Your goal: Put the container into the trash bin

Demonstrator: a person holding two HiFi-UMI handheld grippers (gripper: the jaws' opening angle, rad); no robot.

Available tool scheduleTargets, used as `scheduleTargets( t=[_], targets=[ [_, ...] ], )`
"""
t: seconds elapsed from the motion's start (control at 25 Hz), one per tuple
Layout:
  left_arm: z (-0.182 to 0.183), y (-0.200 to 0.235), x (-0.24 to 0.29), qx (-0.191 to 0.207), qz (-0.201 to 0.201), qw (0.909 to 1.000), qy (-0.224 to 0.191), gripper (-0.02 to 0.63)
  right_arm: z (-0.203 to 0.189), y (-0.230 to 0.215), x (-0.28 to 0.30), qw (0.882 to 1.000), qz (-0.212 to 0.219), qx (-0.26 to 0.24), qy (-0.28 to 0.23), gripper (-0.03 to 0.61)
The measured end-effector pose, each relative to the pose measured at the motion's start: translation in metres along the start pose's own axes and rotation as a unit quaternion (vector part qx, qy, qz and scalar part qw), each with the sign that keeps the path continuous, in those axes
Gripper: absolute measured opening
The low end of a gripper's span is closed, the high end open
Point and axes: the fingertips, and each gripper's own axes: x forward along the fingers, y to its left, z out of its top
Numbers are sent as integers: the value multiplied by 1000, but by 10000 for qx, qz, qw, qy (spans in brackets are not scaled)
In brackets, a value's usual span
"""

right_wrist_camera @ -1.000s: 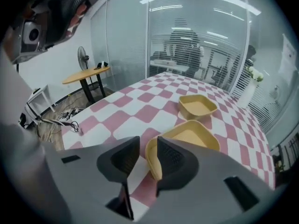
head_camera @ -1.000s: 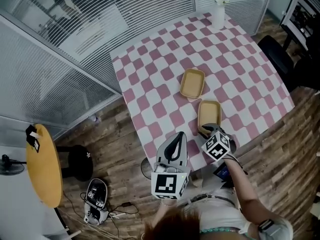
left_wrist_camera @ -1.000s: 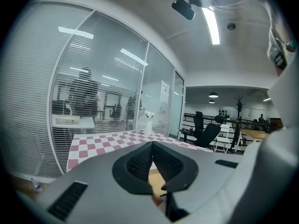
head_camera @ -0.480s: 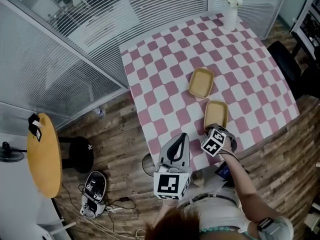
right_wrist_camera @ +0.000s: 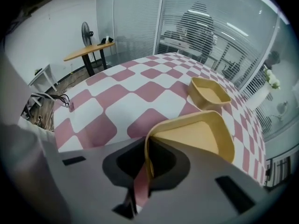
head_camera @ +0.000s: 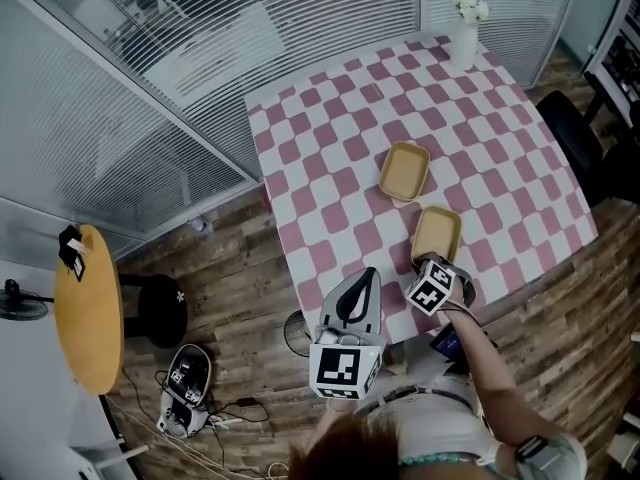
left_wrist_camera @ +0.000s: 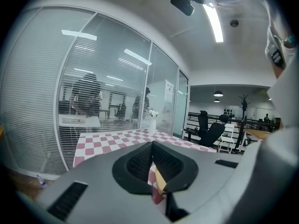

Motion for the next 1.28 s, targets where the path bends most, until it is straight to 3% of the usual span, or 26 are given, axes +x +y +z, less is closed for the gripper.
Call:
scheduleTargets(
  t=[0.32, 0.56, 0.92, 1.28],
  targets=[
    [-2, -11, 2, -33, -172, 9998, 18, 9, 2, 0, -16, 9991, 79, 201, -354, 8],
    [-3, -17, 3, -143, -278, 9995, 11, 9, 20, -7, -54, 9913, 136, 693, -1106, 7],
    [-1, -20, 5, -241, -221, 9995, -39, 9, 55, -29, -127, 9438, 357, 1872, -2701, 6],
    [10, -27, 8, -180, -201, 9995, -184, 9, 102, -42, -210, 9004, 557, 1880, -3884, 7]
  ],
)
